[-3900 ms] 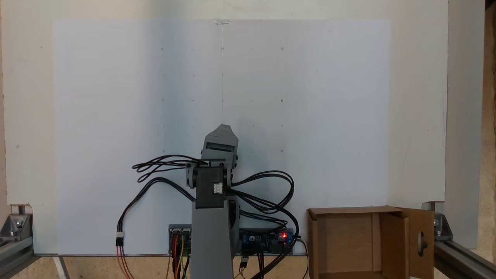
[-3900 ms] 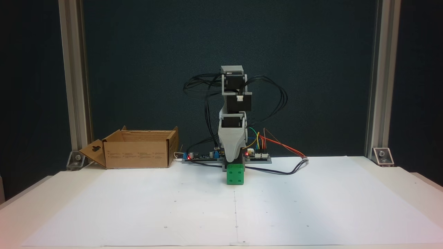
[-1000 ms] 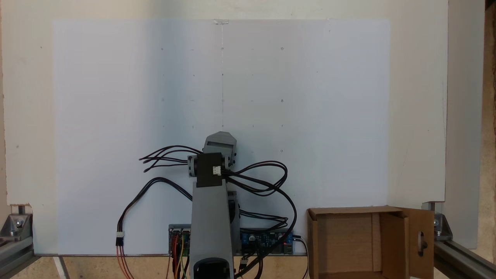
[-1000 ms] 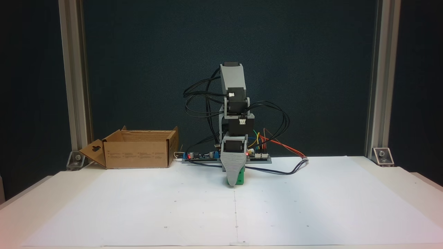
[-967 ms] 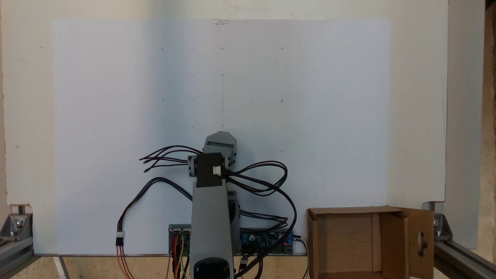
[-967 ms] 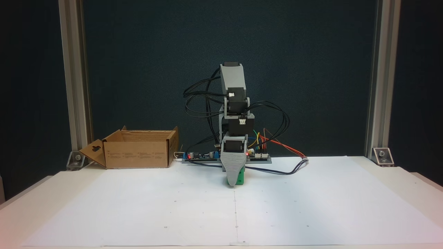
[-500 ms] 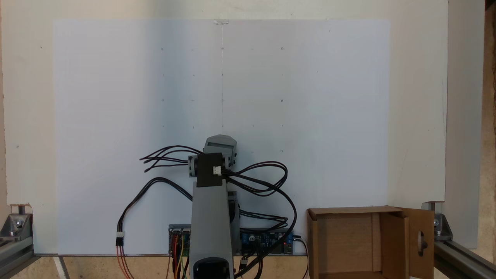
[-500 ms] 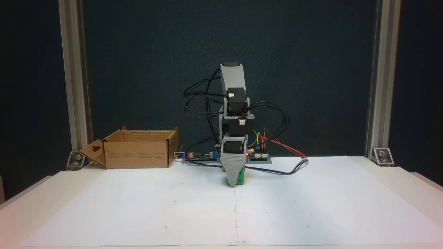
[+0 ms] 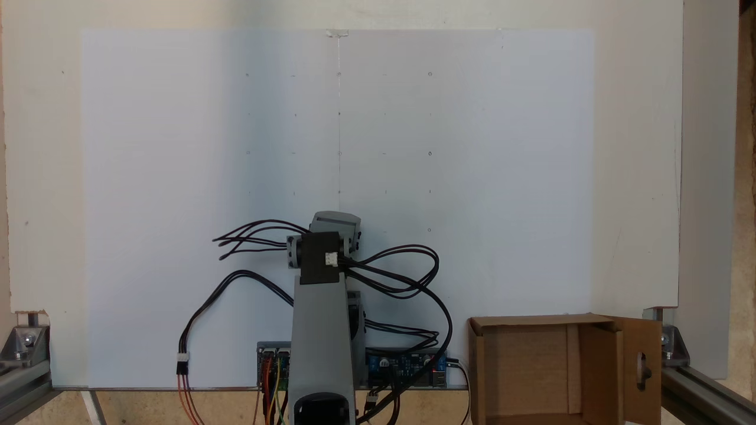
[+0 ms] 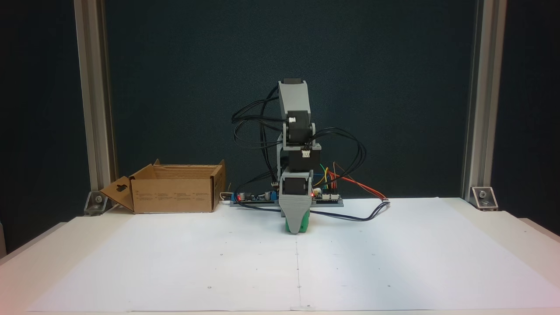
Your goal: Grasp a green dice and put it in the bin.
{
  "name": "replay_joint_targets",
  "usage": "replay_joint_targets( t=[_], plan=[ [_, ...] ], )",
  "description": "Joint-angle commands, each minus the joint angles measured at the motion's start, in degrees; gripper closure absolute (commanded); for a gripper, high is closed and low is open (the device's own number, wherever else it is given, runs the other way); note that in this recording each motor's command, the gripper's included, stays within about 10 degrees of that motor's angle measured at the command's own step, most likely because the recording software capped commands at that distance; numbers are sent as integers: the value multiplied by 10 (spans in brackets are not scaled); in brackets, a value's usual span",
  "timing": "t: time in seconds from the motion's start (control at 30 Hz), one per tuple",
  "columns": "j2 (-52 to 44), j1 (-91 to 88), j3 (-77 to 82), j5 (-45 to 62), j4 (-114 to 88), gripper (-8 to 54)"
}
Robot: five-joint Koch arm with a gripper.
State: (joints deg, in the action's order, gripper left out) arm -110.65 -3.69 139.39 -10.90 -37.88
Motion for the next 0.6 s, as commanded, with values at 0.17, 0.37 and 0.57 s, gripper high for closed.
replay_joint_targets(
  t=[0.17,0.37,0.57],
  plan=[
    [-10,13,-248,-22,-210,335],
    [-10,19,-461,-22,-333,334],
    [-9,98,-512,8,-352,334]
  ],
)
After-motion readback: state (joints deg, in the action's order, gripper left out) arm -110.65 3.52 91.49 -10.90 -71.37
